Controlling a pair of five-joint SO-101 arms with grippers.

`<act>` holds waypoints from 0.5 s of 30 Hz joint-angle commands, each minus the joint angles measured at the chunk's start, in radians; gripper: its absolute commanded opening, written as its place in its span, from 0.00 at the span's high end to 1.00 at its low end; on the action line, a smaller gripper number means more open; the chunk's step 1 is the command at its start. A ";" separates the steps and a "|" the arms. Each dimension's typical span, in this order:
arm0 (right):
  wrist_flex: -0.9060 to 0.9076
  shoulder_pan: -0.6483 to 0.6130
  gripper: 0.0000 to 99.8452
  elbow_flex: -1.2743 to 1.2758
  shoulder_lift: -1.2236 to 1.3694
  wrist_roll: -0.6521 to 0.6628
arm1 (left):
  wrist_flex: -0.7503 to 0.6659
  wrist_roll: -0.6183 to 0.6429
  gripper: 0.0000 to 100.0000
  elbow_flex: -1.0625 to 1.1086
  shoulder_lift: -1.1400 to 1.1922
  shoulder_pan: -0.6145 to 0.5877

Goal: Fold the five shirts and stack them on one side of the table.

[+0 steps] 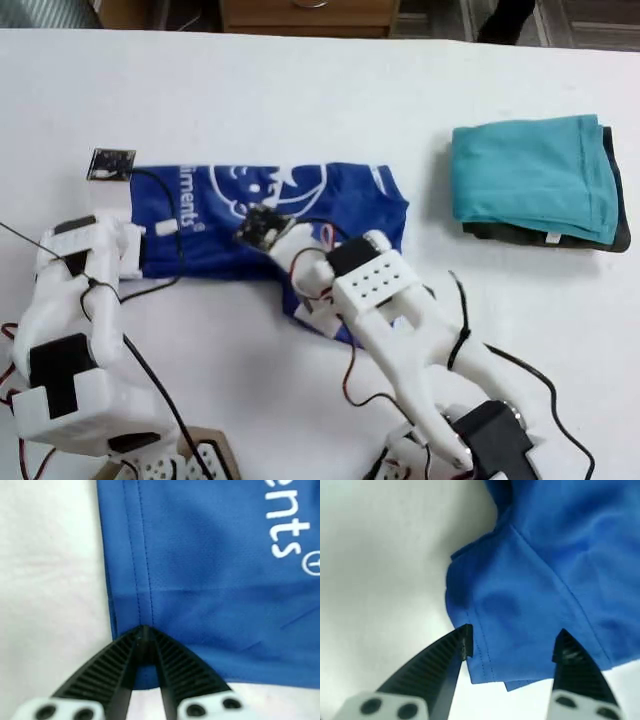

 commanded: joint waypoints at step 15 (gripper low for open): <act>-0.323 0.298 0.98 -0.124 0.364 0.005 | -0.015 0.006 0.97 -0.004 0.000 -0.014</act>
